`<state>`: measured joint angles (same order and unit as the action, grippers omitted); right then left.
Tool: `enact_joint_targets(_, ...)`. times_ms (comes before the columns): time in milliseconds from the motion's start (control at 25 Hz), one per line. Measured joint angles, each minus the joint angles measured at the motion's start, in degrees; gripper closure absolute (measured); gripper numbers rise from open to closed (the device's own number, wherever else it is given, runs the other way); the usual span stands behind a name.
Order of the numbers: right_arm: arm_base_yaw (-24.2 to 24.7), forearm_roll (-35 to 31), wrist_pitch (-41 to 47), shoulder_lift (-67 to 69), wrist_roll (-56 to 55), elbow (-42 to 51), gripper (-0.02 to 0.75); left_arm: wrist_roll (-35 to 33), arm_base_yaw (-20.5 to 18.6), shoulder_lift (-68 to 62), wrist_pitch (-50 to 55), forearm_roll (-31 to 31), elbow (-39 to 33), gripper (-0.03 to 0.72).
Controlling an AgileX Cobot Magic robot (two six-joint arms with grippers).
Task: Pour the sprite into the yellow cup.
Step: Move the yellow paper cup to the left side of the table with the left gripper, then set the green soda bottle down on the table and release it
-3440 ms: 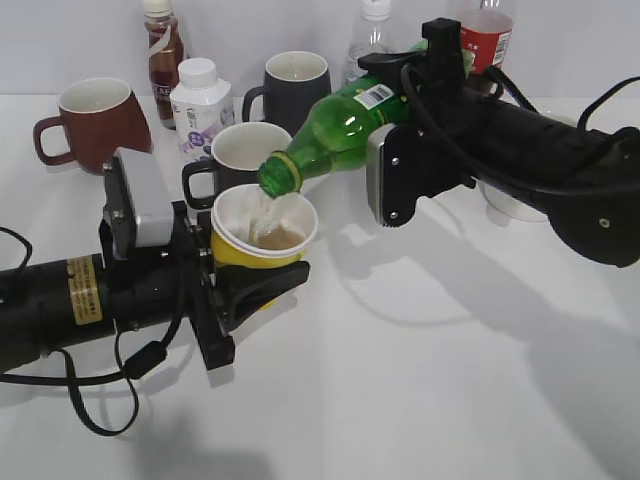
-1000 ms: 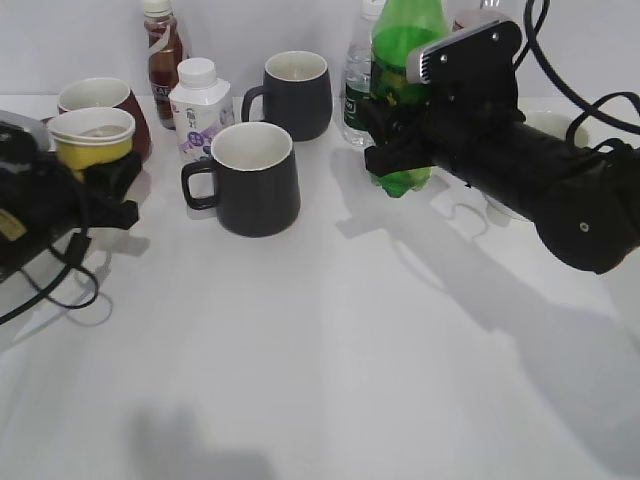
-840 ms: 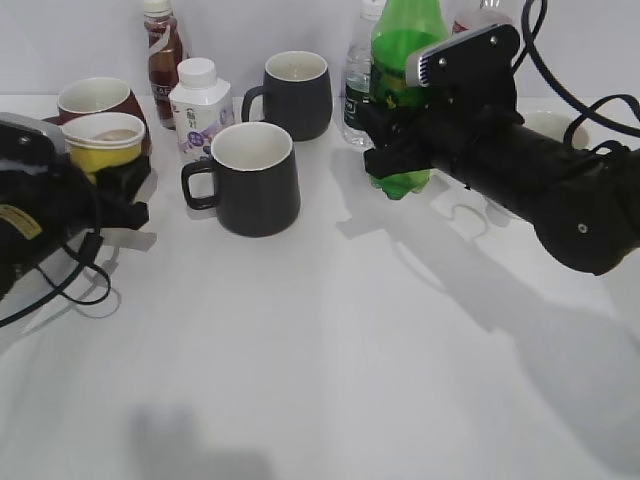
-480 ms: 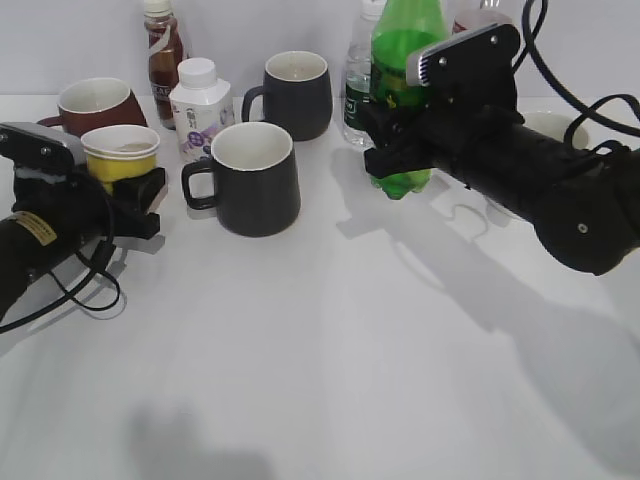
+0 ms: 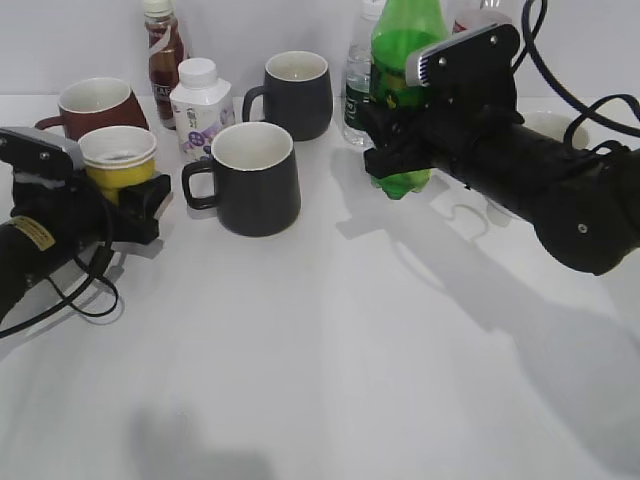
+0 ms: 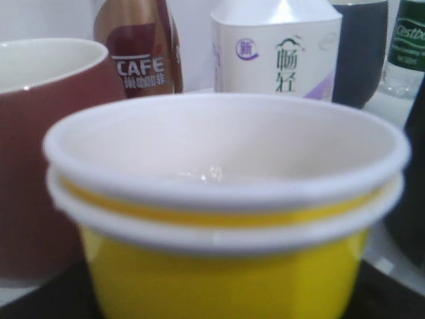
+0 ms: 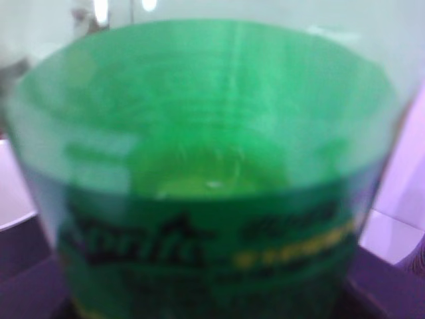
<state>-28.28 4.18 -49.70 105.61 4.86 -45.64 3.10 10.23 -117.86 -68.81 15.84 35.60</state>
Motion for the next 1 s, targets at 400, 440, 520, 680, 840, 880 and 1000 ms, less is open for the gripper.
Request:
enact_joint_targets(400, 0.0, 0.0, 0.0, 0.0, 0.5, 0.0, 0.29, 0.0, 0.0, 0.0, -0.3, 0.5, -0.7, 0.125)
enact_joint_targets(440, 0.0, 0.0, 0.0, 0.0, 0.5, 0.0, 0.29, 0.0, 0.0, 0.0, -0.3, 0.5, -0.8, 0.116)
enact_joint_targets(520, 0.0, 0.0, 0.0, 0.0, 0.5, 0.0, 0.29, 0.0, 0.0, 0.4, -0.2, 0.3, -1.9, 0.107)
enact_joint_targets(680, 0.0, 0.0, -1.4, 1.5, 0.3, 0.0, 0.29, 0.0, 0.0, 3.6, -0.2, -0.8, -5.1, 0.102)
enact_joint_targets(840, 0.0, 0.0, -3.0, 4.2, -0.3, 0.0, 0.29, 0.0, 0.0, 7.0, -0.1, -1.2, -8.2, 0.101)
enact_joint_targets(880, 0.0, 0.0, -3.5, 4.8, -0.4, 0.0, 0.29, 0.0, 0.0, 7.6, -0.1, -1.2, -8.8, 0.101)
enact_joint_targets(1000, 0.0, -0.2, -5.7, 6.6, -1.3, 0.0, 0.29, 0.0, 0.0, 8.7, -0.2, -1.2, -10.8, 0.101)
